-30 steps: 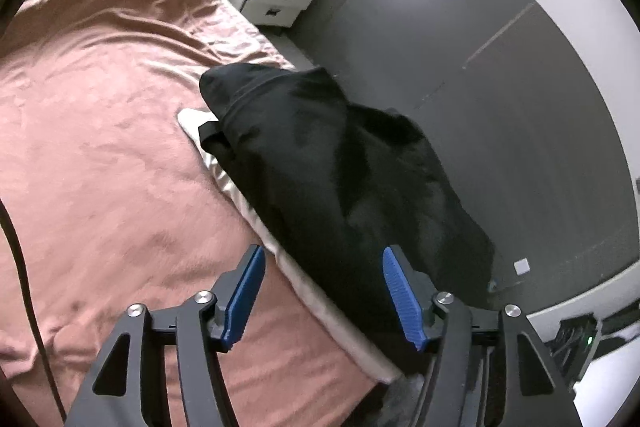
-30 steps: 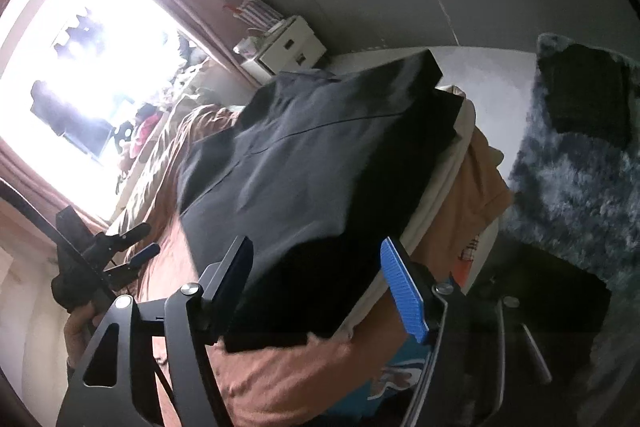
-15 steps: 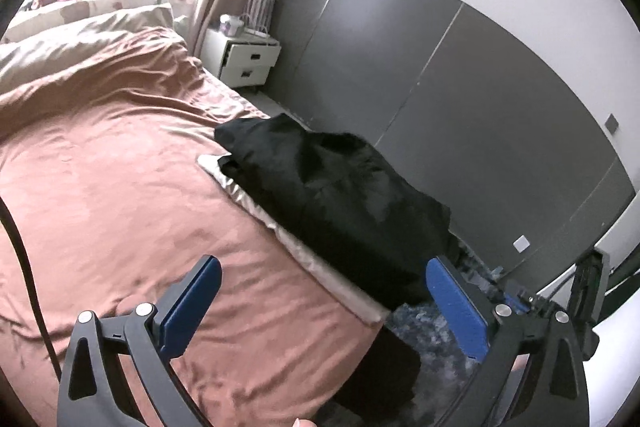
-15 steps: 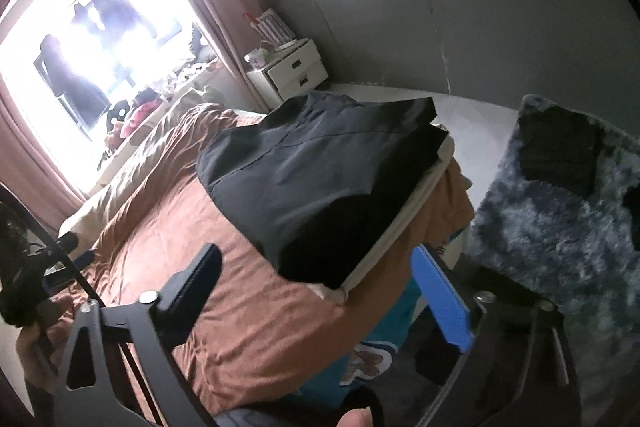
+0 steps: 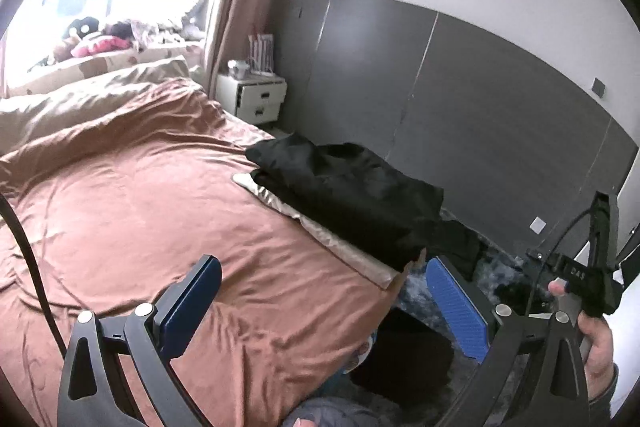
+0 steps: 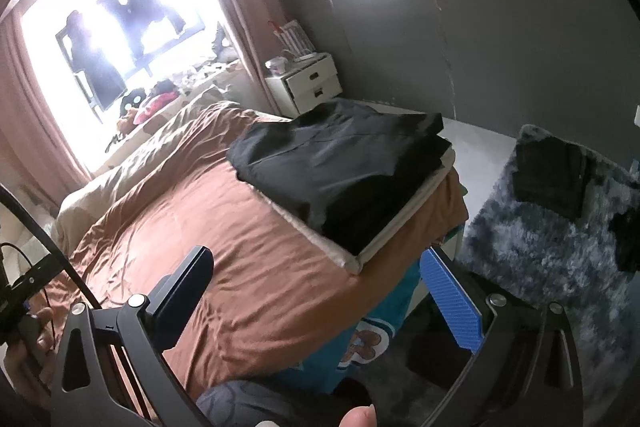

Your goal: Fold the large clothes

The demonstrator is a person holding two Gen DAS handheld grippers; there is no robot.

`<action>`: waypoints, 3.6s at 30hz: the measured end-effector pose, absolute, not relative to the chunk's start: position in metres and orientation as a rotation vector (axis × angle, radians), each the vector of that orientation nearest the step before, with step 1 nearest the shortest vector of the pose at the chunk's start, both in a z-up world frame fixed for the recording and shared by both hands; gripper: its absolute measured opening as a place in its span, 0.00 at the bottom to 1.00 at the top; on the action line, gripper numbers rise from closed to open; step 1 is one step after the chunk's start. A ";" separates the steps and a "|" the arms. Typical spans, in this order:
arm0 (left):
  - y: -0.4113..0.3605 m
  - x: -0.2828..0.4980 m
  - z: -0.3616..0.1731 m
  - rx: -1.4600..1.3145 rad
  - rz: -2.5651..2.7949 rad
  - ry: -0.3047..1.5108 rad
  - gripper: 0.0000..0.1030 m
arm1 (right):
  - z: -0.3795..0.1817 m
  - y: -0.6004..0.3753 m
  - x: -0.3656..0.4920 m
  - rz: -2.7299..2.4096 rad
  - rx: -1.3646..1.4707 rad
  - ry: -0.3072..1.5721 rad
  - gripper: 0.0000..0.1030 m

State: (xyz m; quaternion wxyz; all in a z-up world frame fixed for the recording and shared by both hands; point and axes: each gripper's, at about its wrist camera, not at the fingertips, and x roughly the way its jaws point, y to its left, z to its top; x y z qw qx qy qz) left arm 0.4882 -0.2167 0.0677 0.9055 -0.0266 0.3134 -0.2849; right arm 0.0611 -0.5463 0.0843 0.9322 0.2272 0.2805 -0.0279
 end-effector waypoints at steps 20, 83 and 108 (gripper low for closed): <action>-0.140 0.326 0.066 -0.087 -0.424 0.499 1.00 | 0.086 -0.495 -0.034 0.056 0.353 0.536 1.00; -0.107 0.065 0.062 -0.089 -0.065 0.240 1.00 | 0.036 -0.418 -0.200 0.249 0.208 0.387 1.00; -0.104 0.064 0.061 -0.110 -0.047 0.246 1.00 | 0.033 -0.413 -0.203 0.244 0.218 0.393 1.00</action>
